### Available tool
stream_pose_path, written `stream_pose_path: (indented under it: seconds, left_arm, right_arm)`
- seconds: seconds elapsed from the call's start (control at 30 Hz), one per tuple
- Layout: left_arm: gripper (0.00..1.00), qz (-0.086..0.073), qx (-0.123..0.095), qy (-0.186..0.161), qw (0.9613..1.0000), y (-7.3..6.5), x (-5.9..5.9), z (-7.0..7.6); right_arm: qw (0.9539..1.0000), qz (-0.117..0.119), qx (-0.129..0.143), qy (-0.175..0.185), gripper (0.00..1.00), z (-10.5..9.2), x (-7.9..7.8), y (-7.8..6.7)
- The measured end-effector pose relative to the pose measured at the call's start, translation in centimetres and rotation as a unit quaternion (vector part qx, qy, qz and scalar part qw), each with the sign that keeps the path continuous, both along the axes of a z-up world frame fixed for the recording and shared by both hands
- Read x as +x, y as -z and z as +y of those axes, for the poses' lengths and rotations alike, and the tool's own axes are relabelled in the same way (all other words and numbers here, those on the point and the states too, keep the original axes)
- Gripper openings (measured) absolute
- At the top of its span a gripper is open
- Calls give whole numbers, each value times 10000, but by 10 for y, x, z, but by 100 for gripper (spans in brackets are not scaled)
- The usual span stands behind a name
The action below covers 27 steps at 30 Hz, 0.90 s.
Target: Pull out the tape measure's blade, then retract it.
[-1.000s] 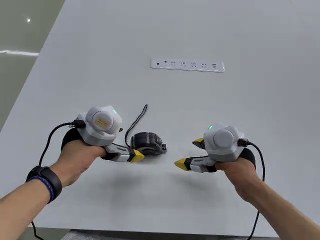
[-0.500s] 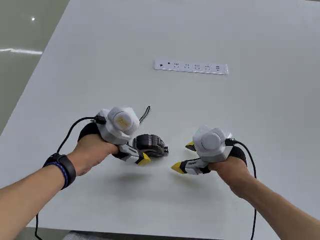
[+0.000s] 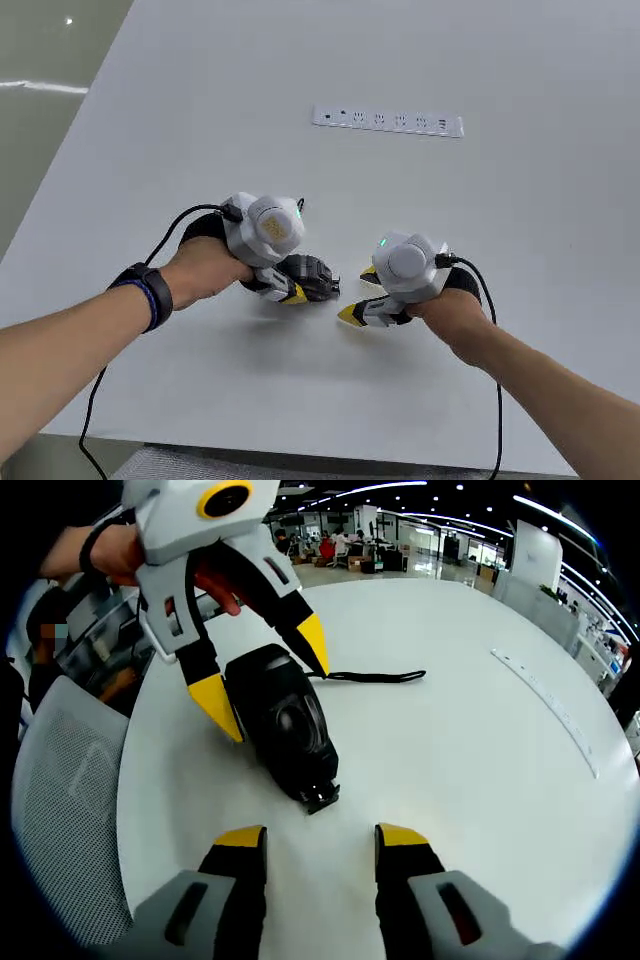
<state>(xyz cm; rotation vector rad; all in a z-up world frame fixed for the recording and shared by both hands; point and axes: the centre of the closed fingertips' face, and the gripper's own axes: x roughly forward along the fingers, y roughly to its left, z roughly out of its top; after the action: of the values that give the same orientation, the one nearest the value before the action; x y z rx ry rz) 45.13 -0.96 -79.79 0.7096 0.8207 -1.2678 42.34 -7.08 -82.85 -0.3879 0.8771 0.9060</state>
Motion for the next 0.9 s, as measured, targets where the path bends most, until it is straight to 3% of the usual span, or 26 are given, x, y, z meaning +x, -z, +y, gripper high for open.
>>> stream_pose_path:
  seconds: [0.13,0.17,0.2,0.27,0.5,0.67,0.9]
  left_arm:
    - [35,61,59,303,9995,1,-8,-2]
    - [34,-43,114,335,9994,1,-7,-2]
    - [34,-33,130,365,9992,1,-7,-2]
    - [34,39,140,543,9984,1,-8,-2]
    - [33,300,173,628,9974,0,-7,-3]
    - [33,211,324,850,9956,-1,-14,-3]
    - [33,153,499,936,9942,0,-14,-2]
  right_arm:
    - [9997,-61,-104,-213,42,3,3,0]
    - [9994,-95,-138,-298,41,4,5,0]
    - [9991,-119,-168,-369,40,5,6,0]
    - [9985,-127,-210,-490,36,7,8,0]
    - [9955,-181,-189,-914,24,21,9,-3]
    - [9893,-296,-540,-1320,16,23,9,3]
    - [9859,-219,-652,-1524,15,23,7,4]
